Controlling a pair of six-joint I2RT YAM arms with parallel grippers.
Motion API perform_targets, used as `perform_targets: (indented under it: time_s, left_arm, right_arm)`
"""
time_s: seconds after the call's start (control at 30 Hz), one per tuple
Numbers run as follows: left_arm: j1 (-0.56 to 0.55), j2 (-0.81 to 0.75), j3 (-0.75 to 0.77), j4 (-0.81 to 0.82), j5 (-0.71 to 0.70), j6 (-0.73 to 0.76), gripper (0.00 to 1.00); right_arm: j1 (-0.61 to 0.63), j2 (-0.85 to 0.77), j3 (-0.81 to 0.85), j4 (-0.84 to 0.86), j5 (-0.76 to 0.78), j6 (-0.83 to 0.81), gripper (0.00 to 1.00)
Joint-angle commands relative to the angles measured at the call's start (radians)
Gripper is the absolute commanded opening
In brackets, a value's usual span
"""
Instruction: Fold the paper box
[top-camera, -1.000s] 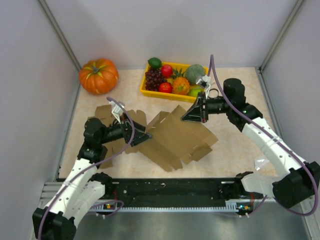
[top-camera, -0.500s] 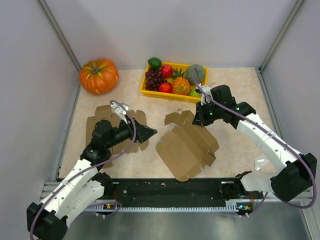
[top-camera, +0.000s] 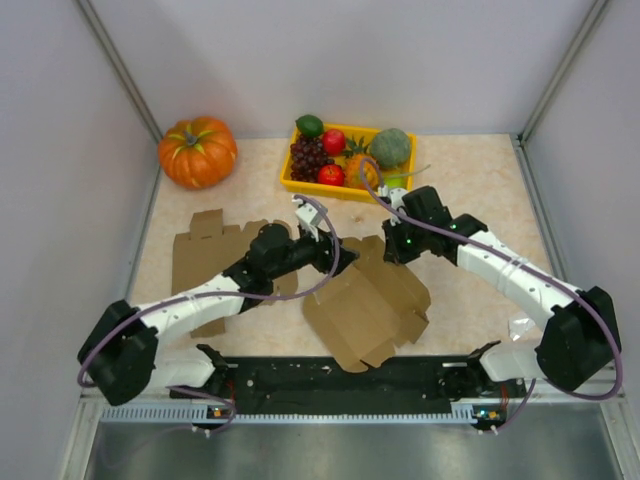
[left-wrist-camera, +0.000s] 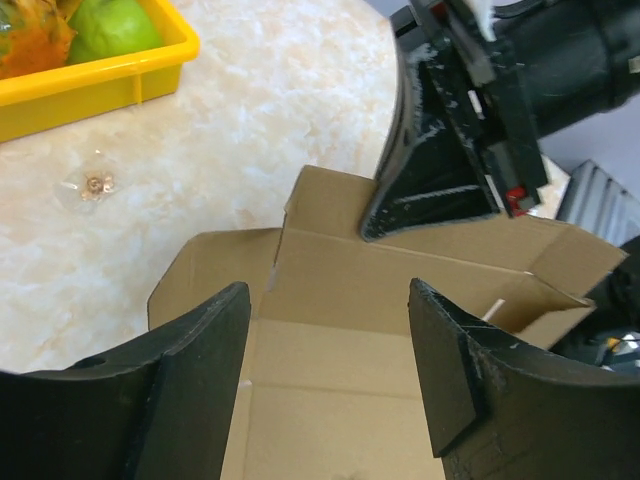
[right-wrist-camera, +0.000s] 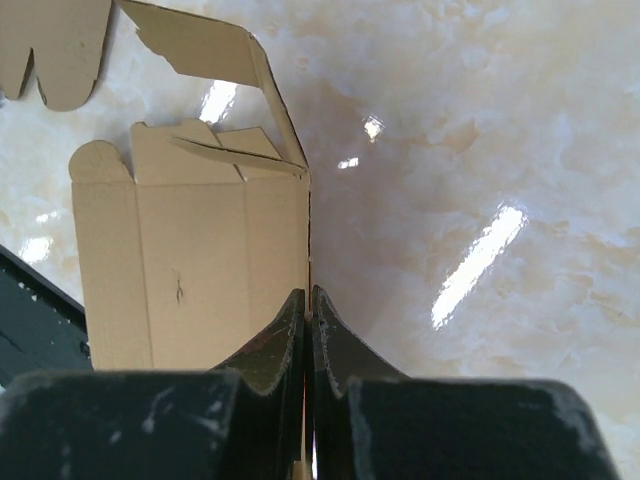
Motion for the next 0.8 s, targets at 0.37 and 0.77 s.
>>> perform_targets:
  time_s: [0.37,0.77]
  left_arm:
    - [-0.004,0.273,0.111,0.258,0.024,0.194,0.47]
    - [-0.021,0.271,0.016,0.394,-0.396,0.137,0.00]
  right_arm:
    - [0.013,-0.018,-0.017,0.122,-0.096,-0.067,0.00]
    - [0.012,-0.086,0.061,-0.120,0.380,0.265,0.61]
